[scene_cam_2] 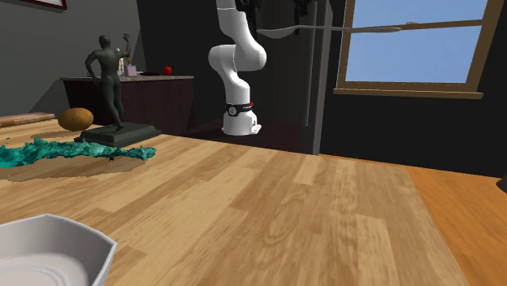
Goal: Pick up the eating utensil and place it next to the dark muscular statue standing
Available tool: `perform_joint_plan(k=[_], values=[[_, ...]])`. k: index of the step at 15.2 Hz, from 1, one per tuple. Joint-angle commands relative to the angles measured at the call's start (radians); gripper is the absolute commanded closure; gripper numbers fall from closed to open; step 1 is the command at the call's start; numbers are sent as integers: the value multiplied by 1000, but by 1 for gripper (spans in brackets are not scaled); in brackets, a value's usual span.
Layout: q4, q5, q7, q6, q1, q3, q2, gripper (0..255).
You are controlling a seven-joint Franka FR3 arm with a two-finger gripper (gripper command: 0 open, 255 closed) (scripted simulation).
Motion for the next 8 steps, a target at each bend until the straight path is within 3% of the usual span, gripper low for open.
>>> perform_joint_plan(k=[1,8], values=[[26,0,3,-26,3,1,0,255],[144,-5,13,-128,14,3,16,255]])
